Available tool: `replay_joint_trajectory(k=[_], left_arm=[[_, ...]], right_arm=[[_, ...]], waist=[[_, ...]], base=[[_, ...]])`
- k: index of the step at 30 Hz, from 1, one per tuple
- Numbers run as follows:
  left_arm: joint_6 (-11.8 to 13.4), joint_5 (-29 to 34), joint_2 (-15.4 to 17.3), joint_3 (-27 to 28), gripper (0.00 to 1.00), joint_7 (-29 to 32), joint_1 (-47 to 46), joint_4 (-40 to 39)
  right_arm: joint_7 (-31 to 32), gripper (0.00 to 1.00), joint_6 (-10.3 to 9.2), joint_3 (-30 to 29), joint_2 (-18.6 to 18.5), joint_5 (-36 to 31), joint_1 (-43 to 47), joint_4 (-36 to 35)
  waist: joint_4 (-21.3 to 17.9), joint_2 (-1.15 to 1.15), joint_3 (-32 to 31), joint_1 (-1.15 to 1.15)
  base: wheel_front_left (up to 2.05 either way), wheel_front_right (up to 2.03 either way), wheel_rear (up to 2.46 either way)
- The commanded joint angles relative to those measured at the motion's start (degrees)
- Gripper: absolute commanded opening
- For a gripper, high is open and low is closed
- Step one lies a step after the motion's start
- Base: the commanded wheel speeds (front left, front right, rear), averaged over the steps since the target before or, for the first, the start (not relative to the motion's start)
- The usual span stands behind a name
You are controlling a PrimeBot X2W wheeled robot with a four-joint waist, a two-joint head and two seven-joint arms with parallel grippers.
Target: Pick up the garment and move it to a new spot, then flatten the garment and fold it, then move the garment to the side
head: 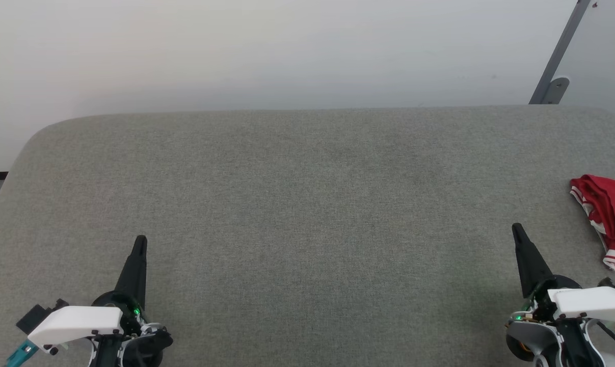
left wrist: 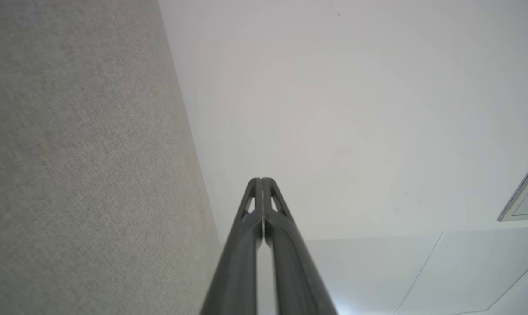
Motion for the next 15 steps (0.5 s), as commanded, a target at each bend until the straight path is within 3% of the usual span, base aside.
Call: replay_joint_trajectory(k=[1, 15], left_arm=[[-0.16, -1.18, -0.09, 0.21, 0.00, 0.48, -0.83, 0.07], [-0.16, -2.64, -0.13, 0.28, 0.00, 0.92, -1.14, 0.20]], right_arm=[[0.39, 0.00, 0.02, -0.32, 0.48, 0.94, -0.88, 0.18], [0.73, 0.00, 0.02, -0.41, 0.76, 2.25, -0.73, 0.21]], waist=[[-0.02, 0.00, 0.02, 0.00], [-0.11, 0.00, 0.09, 0.00]], base=[[0.00, 0.00, 0.00], [0.00, 0.00, 0.00]])
